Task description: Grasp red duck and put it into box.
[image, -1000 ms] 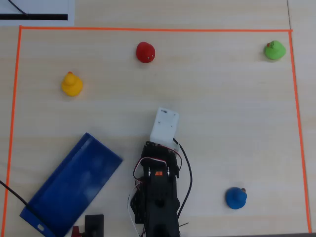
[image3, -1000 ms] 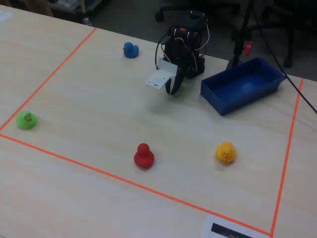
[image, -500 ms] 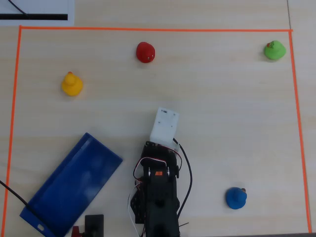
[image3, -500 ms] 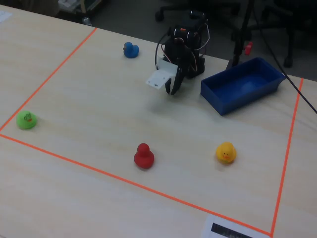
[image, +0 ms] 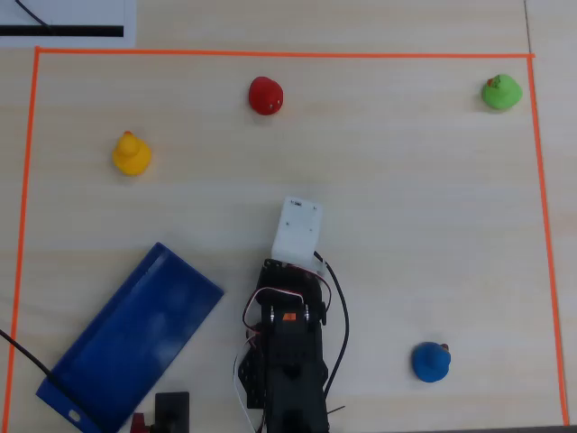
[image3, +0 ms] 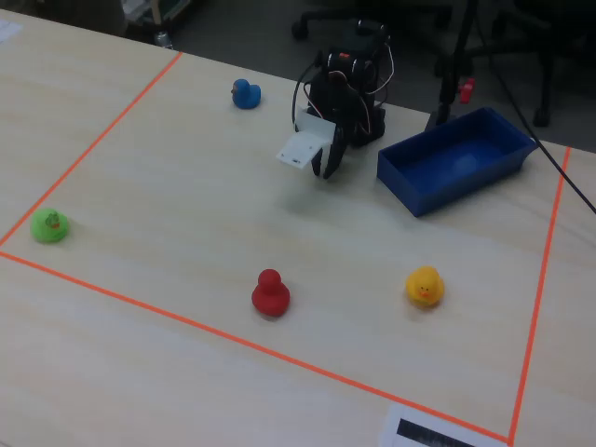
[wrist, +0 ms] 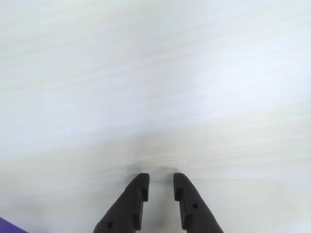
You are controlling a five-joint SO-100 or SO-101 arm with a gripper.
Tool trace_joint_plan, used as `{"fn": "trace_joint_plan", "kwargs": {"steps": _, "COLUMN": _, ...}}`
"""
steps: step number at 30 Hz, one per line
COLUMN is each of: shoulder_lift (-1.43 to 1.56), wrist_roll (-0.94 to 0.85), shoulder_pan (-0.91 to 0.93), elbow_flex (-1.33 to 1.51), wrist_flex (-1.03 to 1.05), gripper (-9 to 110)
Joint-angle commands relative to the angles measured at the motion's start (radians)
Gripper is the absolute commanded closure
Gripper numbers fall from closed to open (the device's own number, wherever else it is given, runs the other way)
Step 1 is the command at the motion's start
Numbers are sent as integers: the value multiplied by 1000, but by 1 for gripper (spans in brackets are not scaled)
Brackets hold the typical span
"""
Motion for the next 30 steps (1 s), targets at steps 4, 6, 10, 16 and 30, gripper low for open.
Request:
{"fn": "trace_joint_plan", "kwargs": {"steps": 4, "shoulder_lift": 0, "wrist_roll": 12, "shoulder_pan": -11, "elbow_flex": -6, "wrist_flex": 23, "gripper": 101}}
{"fn": "trace_joint_plan", "kwargs": {"steps": 6, "shoulder_lift": 0, "wrist_roll": 9, "shoulder_pan": 2, "elbow_flex": -6, "wrist_flex": 23, "gripper": 101}}
{"fn": "trace_joint_plan", "kwargs": {"steps": 10, "shoulder_lift": 0, "wrist_roll": -51, "shoulder_pan": 12, "elbow_flex": -6, "wrist_flex": 25, "gripper": 94}}
{"fn": "trace_joint_plan", "kwargs": {"steps": 16, "shoulder_lift": -454, "wrist_roll": -78, "shoulder_pan": 117, "elbow_flex": -298, "wrist_flex": -287, "gripper": 74}}
{"fn": "trace_joint_plan", "kwargs": {"steps": 30, "shoulder_lift": -1631, "wrist_roll": 135, "shoulder_pan": 25, "elbow_flex": -1356, "wrist_flex": -457, "gripper": 71}}
